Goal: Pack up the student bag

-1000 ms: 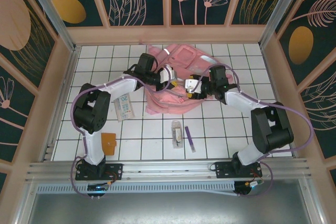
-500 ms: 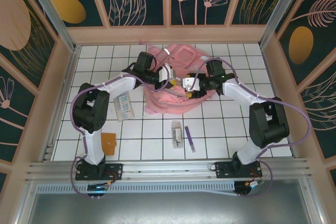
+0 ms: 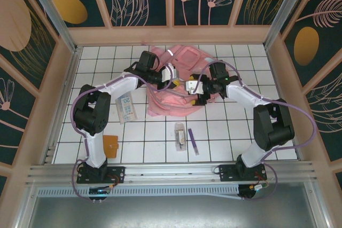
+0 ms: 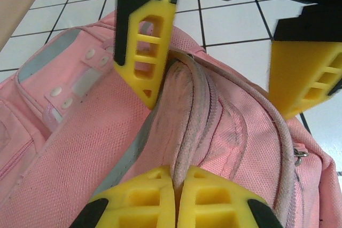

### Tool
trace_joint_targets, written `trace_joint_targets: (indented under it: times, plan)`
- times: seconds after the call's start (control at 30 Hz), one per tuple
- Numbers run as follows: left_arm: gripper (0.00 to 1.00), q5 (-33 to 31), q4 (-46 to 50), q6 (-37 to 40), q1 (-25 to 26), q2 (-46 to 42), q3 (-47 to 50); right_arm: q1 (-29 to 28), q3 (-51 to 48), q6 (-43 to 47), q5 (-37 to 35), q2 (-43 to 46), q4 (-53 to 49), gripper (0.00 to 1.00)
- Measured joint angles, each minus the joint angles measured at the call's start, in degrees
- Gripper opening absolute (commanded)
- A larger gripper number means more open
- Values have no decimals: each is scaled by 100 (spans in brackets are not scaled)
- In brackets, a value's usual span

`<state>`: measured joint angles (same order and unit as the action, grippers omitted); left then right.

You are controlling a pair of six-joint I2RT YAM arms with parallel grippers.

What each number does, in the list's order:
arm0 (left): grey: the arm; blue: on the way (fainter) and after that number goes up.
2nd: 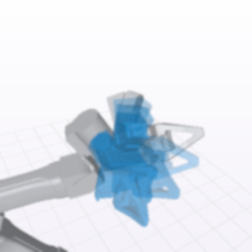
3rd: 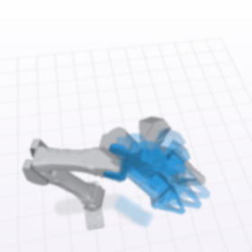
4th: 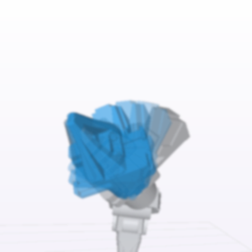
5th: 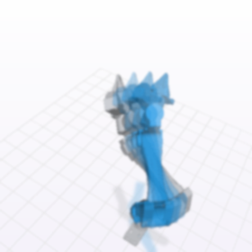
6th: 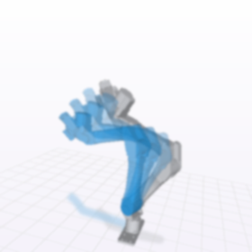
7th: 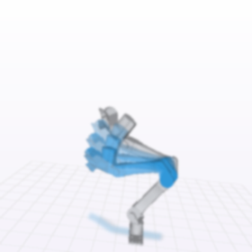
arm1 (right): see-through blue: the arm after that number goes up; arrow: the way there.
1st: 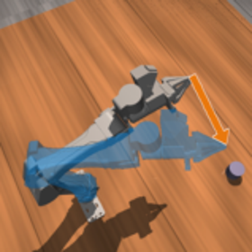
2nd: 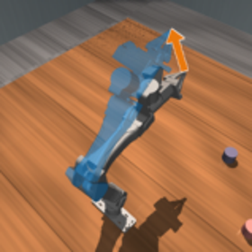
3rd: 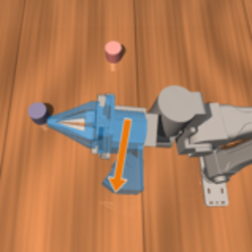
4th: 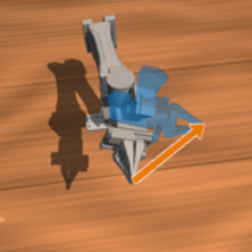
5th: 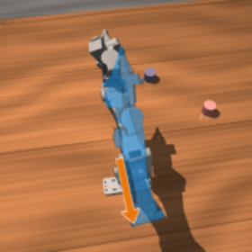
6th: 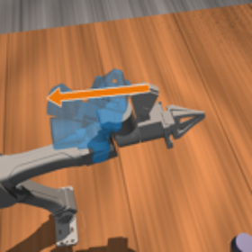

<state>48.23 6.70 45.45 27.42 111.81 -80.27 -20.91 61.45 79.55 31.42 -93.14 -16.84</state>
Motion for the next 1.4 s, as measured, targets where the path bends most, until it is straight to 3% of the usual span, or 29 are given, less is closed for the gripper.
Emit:
trace_joint_targets:
  times: [0.03,0.2,0.33,0.4,0.47,0.57,0.63,0.83,0.93,1.13,1.4]
  plan:
    - [0,2,2,0,0,2,0,-11,-13,-31,-52,0,70,58]
    - [0,-17,35,-9,0,0,2,-74,-24,-76,-208,9,313,31]
    - [15,-59,-46,-271,0,-20,92,-85,-24,-164,-199,20,380,22]
    - [42,-293,-109,-809,17,-168,219,-85,-24,-258,-177,20,372,18]
    - [50,-798,-177,-1681,33,-535,398,-98,-24,-385,-129,20,369,14]
    - [39,-1438,-162,-2988,22,-1272,546,-138,-70,-664,-17,22,426,12]
    - [35,-1534,-120,-3755,0,-1725,627,-168,-125,-868,48,37,474,13]
    - [41,-1891,-76,-5431,378,-2844,1805,-328,-275,-1593,7,79,846,13]
    - [45,-1926,-118,-6146,590,-2916,2269,-409,-505,-2208,28,118,1351,10]
    - [45,-2033,-166,-6789,636,-2232,2168,-461,-800,-3230,162,118,2124,8]
    - [44,-2090,-24,-7040,636,-1674,1727,-595,-874,-3954,15,114,2479,7]
